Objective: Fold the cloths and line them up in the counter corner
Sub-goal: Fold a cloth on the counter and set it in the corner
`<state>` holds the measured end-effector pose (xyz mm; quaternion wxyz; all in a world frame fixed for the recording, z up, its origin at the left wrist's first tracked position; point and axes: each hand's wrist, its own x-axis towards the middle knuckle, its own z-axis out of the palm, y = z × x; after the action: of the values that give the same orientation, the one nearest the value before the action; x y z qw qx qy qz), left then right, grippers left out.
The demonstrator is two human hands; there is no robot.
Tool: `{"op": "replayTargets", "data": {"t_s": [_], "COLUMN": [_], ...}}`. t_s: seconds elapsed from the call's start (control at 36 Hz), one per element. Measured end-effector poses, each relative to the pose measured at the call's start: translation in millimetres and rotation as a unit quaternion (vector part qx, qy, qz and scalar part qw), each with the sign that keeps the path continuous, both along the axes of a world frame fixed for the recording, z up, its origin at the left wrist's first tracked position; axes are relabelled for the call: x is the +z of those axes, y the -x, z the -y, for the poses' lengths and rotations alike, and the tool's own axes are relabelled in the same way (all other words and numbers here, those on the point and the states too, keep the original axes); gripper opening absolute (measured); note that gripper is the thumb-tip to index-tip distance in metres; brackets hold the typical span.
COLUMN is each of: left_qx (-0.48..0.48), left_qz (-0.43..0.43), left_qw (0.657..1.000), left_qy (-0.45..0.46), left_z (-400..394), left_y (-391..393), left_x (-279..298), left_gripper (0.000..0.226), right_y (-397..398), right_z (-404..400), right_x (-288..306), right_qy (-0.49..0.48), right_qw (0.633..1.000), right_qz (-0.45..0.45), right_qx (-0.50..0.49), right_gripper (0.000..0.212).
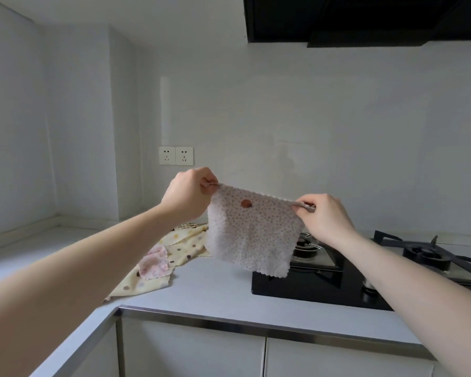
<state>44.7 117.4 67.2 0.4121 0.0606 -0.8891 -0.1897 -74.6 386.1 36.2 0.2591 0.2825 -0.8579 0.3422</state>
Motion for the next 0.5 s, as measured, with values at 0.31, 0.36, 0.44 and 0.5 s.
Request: {"op": "replayTargets", "data": {"t_s": [0.31, 0.36, 0.44, 0.5], "left_qx": [-0.097, -0.1, -0.109, -0.105], "left_qz": [0.24, 0.294, 0.328, 0.328], "left_qw": [0.966, 0.951, 0.938, 0.939], "left_qy": [-0.024, 0.001, 0.005, -0.004], "left_z": [-4.9, -5.4, -6.3, -5.2], "left_y": [-38.1, -41.7, -42.8, -39.9], "left_x": [-120.5, -139.1, -157.6, -164.3], "left_gripper": [0.012, 0.012, 0.008, 0.003], "right_y": [-7.6, -7.3, -9.3, -8.2], "right_z": [-40.5, -45.6, -49.2, -46.7], "right_x": [-102.8, -121.2, -136.3, -141.7], "right_qy": [-0.106, -0.118, -0.114, -0.105], "right_qw": [0.971, 0.963, 0.961, 0.964], "right_qz": [0.174, 0.204, 0.217, 0.213], "right_qx": [0.124, 0.129, 0.126, 0.116], "right_gripper": [0.03, 0.028, 0.024, 0.022]}}
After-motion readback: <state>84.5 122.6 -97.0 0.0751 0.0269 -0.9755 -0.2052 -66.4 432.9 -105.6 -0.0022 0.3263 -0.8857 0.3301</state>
